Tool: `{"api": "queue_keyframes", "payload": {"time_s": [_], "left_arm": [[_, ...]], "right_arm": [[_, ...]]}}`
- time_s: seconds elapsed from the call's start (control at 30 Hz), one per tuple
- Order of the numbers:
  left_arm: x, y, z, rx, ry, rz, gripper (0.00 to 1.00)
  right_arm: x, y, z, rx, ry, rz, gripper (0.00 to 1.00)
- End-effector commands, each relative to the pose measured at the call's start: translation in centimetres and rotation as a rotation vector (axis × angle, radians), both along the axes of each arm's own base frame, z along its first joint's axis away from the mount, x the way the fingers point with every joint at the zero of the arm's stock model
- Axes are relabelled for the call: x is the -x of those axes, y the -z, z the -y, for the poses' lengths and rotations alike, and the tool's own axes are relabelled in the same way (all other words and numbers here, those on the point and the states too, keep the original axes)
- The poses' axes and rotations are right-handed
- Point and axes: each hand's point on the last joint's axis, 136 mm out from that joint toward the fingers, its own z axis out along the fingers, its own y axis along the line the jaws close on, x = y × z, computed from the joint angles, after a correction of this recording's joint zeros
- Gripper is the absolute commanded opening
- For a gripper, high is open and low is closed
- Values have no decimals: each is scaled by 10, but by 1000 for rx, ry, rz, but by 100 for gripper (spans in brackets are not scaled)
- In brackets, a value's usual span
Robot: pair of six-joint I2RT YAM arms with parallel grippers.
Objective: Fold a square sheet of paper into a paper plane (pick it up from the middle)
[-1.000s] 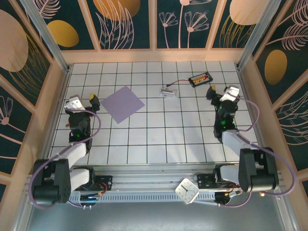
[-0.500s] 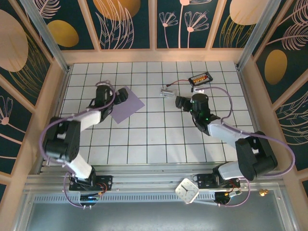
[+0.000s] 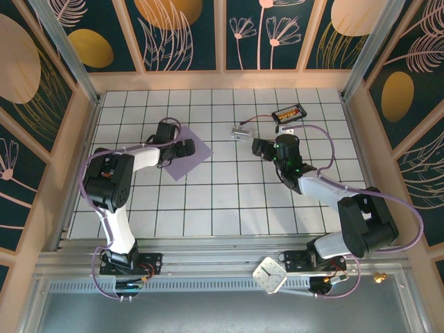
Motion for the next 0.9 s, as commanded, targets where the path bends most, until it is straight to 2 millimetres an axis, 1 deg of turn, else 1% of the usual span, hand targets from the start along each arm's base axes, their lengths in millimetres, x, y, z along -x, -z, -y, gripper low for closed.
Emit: {"api": "queue_keyframes", "payload": {"time_s": [0.0, 0.1, 0.2, 0.27, 0.33, 0.37, 0.4, 0.47, 0.5, 0.53, 0.6, 0.67, 0.7, 0.73, 0.8, 0.87], "left_arm": [[48, 23, 21, 104, 46, -136, 95], [72, 15, 45, 188, 61, -139, 95], [93, -5, 80, 317, 62, -108, 95], [104, -30, 114, 433, 109, -80, 95], [113, -53, 138, 482, 183, -51, 95], [116, -64, 141, 459, 223, -26, 95], [116, -69, 133, 405, 236, -4, 95], [112, -67, 102, 178, 235, 70, 93], [113, -62, 90, 72, 263, 80, 92], [115, -55, 88, 6, 315, 60, 92], [119, -39, 92, -59, 399, -13, 94], [115, -30, 93, -115, 444, -45, 96], [113, -26, 93, -148, 466, -54, 98], [107, -29, 95, -175, 489, -43, 99], [102, -24, 97, -225, 546, -60, 99], [96, -23, 97, -292, 593, -70, 99]], "right_arm": [[7, 4, 0, -17, -6, -26, 93], [10, 5, 0, -13, -12, -38, 93], [14, 1, 1, -15, -21, -40, 93], [18, 0, -1, -26, -36, -47, 93], [23, 0, -1, -40, -51, -63, 93], [27, -1, -4, -47, -65, -74, 93], [30, 1, -4, -50, -75, -90, 93], [39, 0, -6, -56, -94, -108, 93], [42, -1, -3, -52, -93, -112, 92], [45, -1, -2, -46, -95, -119, 93], [49, -1, 4, -28, -87, -128, 92], [49, -4, 14, -22, -64, -131, 93], [48, -6, 23, -29, -44, -131, 93], [48, -9, 29, -59, -42, -134, 93], [49, -12, 40, -113, -27, -133, 93], [49, -16, 47, -158, -26, -129, 93]]}}
